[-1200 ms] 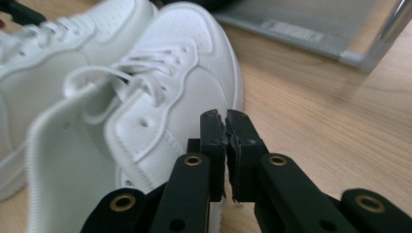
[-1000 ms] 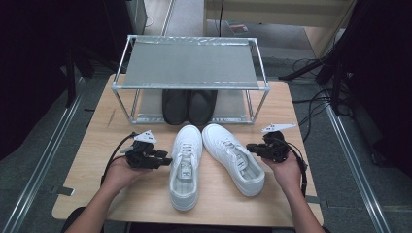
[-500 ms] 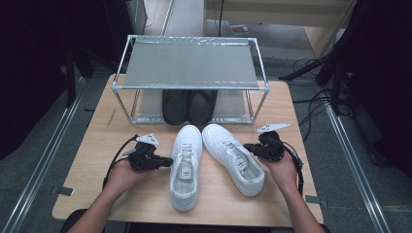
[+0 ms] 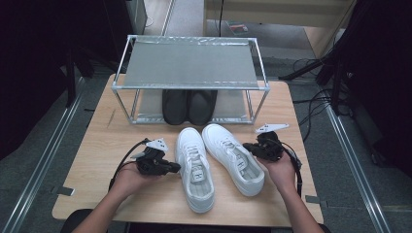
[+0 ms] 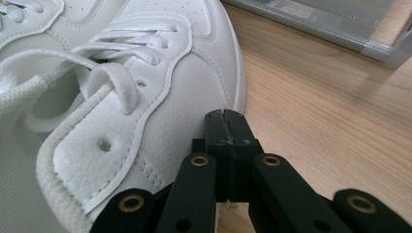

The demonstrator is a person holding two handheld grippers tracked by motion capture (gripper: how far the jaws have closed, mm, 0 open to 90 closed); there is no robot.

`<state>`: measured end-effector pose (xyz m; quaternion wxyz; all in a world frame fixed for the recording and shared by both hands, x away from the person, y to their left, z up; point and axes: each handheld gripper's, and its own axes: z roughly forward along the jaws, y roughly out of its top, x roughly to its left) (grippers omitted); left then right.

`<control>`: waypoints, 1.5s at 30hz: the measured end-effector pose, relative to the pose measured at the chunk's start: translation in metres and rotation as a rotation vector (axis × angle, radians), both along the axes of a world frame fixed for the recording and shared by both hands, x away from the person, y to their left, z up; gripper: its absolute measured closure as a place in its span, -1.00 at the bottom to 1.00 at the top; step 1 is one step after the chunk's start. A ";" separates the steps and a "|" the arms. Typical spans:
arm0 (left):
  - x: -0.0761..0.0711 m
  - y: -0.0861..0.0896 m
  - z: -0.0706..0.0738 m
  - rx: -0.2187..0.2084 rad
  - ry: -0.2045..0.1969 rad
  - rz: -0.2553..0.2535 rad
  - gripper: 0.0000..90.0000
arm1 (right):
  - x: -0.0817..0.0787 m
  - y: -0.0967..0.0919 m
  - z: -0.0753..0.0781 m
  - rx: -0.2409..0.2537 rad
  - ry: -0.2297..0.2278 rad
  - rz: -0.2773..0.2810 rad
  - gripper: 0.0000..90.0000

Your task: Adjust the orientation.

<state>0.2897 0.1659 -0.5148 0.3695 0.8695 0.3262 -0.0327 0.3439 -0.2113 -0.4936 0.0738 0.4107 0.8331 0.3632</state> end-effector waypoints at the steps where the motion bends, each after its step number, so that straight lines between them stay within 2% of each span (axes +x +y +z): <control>1: 0.000 0.000 0.000 0.001 -0.001 0.001 0.91 | 0.000 0.000 0.000 0.002 0.002 0.000 1.00; 5: 0.000 -0.001 -0.001 -0.008 0.002 0.005 0.91 | 0.001 0.000 -0.001 0.010 0.005 -0.005 1.00; 9: 0.000 -0.004 -0.003 -0.028 0.018 -0.013 0.92 | 0.001 0.002 -0.001 0.011 0.002 -0.010 1.00; 14: -0.004 -0.028 -0.004 -0.043 0.015 -0.085 0.91 | 0.000 0.006 -0.001 0.018 0.002 0.010 1.00; 15: -0.005 -0.031 -0.004 -0.030 0.003 -0.086 0.90 | 0.000 0.008 -0.001 0.009 -0.006 0.006 1.00; 16: -0.006 -0.031 -0.003 -0.021 -0.005 -0.087 0.90 | 0.000 0.008 -0.001 0.002 -0.007 0.002 1.00; 19: -0.005 -0.029 -0.005 -0.045 0.016 -0.081 0.90 | 0.001 0.007 -0.001 0.017 0.005 0.000 1.00; 21: -0.005 -0.029 -0.004 -0.040 0.016 -0.086 0.88 | 0.002 0.005 -0.002 0.027 0.007 0.000 1.00; 24: -0.003 -0.027 -0.003 -0.058 0.051 -0.095 0.83 | 0.003 0.004 -0.001 0.024 0.000 -0.002 0.98; 25: -0.004 -0.026 -0.003 -0.058 0.048 -0.097 0.82 | 0.002 0.004 -0.001 0.023 0.000 -0.005 0.96; 26: -0.004 -0.025 -0.001 -0.058 0.036 -0.092 0.80 | 0.003 0.003 -0.001 0.024 -0.001 -0.009 0.92; 28: -0.004 -0.021 0.002 -0.087 0.032 -0.080 0.76 | 0.003 0.000 0.001 0.047 -0.004 -0.013 0.86; 30: -0.005 -0.017 0.005 -0.090 0.018 -0.069 0.73 | 0.003 -0.004 0.004 0.085 -0.010 -0.017 0.83; 34: -0.004 -0.006 0.010 -0.091 -0.004 -0.036 0.65 | 0.001 -0.008 0.009 0.130 -0.027 -0.020 0.75; 39: -0.003 0.007 0.014 -0.101 -0.007 -0.013 0.53 | -0.004 -0.011 0.016 0.167 -0.055 -0.003 0.55; 45: -0.001 0.016 0.015 -0.094 -0.013 0.019 0.37 | -0.013 -0.012 0.026 0.226 -0.087 0.017 0.37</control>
